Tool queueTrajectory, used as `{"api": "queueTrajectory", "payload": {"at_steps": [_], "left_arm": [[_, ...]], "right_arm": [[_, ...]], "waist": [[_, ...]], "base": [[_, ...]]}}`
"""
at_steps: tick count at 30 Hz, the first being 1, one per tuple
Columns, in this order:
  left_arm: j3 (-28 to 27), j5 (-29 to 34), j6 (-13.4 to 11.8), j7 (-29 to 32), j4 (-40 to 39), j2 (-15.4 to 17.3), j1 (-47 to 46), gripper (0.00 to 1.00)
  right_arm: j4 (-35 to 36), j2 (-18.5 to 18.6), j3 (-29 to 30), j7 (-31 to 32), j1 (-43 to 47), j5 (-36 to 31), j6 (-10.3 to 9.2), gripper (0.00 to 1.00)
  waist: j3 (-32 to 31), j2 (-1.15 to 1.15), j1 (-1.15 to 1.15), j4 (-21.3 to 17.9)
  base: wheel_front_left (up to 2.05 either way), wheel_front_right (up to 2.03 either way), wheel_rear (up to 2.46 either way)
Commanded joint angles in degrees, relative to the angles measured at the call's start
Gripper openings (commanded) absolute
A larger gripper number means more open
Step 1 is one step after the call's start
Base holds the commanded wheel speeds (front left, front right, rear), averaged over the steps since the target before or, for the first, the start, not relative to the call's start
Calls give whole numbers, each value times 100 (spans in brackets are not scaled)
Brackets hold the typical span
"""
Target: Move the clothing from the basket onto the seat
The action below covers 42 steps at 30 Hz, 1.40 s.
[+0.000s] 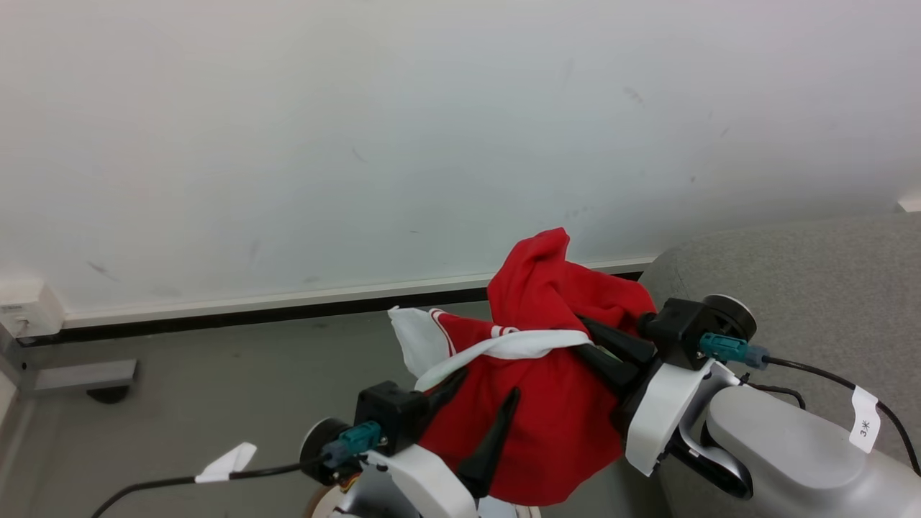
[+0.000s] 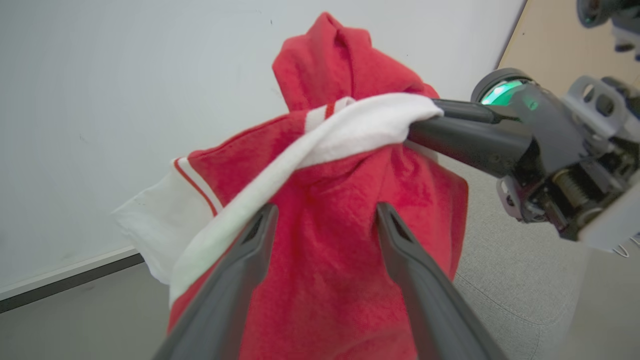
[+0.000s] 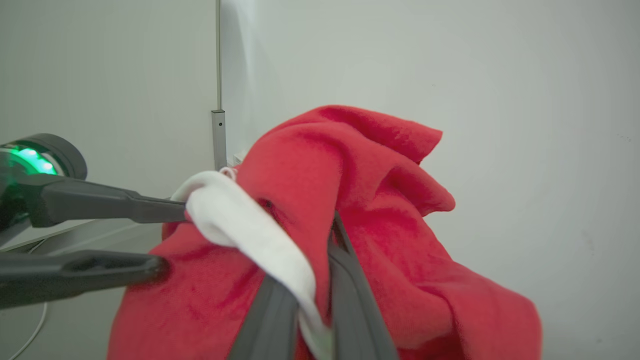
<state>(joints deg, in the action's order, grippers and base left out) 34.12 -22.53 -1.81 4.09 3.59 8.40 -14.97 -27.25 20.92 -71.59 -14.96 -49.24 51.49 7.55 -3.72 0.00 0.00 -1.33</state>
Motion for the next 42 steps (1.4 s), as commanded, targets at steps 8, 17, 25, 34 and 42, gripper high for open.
{"api": "queueTrajectory", "payload": {"at_steps": [8,17,25,34,42], "left_arm": [[18,-14,-54,-25,-44,71,46,100],[38,-35,-76,-72,-41,74,22,100],[45,-42,-91,-145,7,79,-47,100],[113,-26,-69,-234,45,25,-135,100],[192,-1,-63,-325,116,-29,-217,100]], "right_arm": [[33,69,86,-33,15,-63,-12,0],[13,207,178,-32,-28,-85,-12,0],[35,424,292,-28,-25,-108,-12,0],[92,638,479,-29,16,-168,-12,0],[179,935,656,-28,135,-195,-12,0]], "waist": [[57,0,0,-146],[136,0,0,-503],[231,0,0,-1054],[382,0,0,-1775],[469,0,0,-2260]], "base": [[0,0,0],[0,0,0],[0,0,0],[0,0,0],[0,0,0]]}}
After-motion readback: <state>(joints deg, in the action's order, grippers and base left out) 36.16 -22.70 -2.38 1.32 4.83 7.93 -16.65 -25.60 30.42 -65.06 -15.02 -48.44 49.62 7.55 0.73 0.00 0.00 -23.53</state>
